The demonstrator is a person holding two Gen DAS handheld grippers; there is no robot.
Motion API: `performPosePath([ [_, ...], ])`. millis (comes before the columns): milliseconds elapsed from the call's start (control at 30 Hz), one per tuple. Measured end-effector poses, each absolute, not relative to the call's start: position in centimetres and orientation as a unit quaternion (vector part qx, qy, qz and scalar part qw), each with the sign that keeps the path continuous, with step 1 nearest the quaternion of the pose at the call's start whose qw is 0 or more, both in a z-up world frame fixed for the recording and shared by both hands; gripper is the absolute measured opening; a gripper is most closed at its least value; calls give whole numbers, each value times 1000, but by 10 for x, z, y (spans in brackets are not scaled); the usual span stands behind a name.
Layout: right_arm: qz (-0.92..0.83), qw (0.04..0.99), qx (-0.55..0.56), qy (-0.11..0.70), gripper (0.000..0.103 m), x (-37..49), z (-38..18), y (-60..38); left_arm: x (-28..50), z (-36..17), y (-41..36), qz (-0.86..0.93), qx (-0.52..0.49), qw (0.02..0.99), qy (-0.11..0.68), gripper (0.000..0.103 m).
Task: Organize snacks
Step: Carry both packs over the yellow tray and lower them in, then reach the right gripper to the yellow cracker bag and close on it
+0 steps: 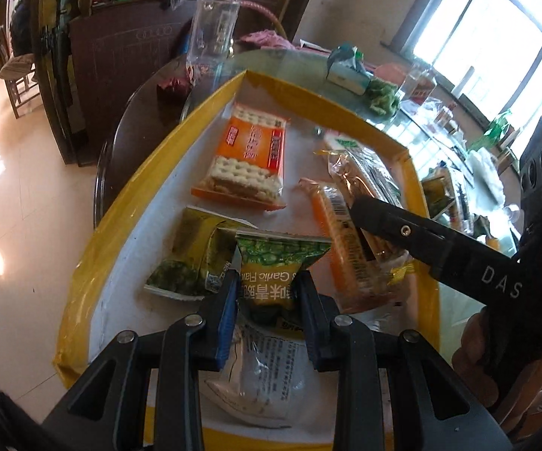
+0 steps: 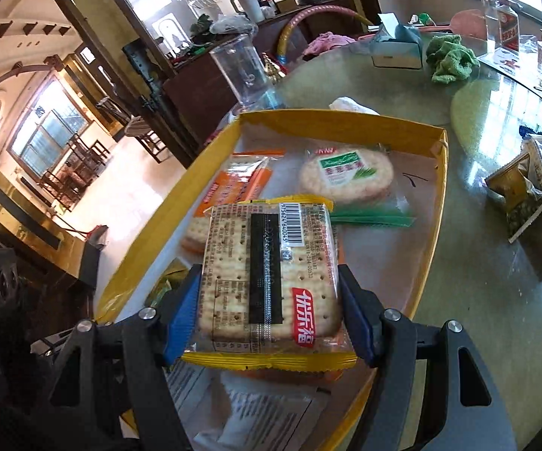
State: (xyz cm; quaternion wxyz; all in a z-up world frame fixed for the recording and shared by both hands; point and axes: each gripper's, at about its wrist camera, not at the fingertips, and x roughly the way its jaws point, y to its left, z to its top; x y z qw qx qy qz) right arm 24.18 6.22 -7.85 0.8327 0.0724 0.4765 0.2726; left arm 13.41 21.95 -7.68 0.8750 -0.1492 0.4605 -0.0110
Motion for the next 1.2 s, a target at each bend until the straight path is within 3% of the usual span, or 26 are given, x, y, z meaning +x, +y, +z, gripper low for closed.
performPosePath([
  [267, 264, 828, 62, 491, 71, 256, -86, 73, 141, -79, 221, 14, -138, 875, 465, 34],
  [300, 263, 829, 61, 490, 71, 256, -85, 74, 139, -78, 222, 12, -139, 876, 463, 45],
  [333, 262, 829, 60, 491, 72, 257, -84, 74, 137, -78, 223, 11, -141, 876, 461, 63],
  [400, 260, 829, 71, 490, 82, 256, -82, 68, 131, -75, 223, 4, -149, 878, 454, 74],
  [700, 286, 844, 99, 442, 87, 224, -43, 27, 99, -45, 206, 35, -131, 900, 415, 76],
  [967, 234, 893, 88, 374, 87, 188, -7, -54, 81, -9, 141, -1, -103, 926, 363, 81],
  [1200, 208, 894, 109, 381, 87, 178, -9, -139, 88, -22, 70, -68, -70, 912, 398, 81],
])
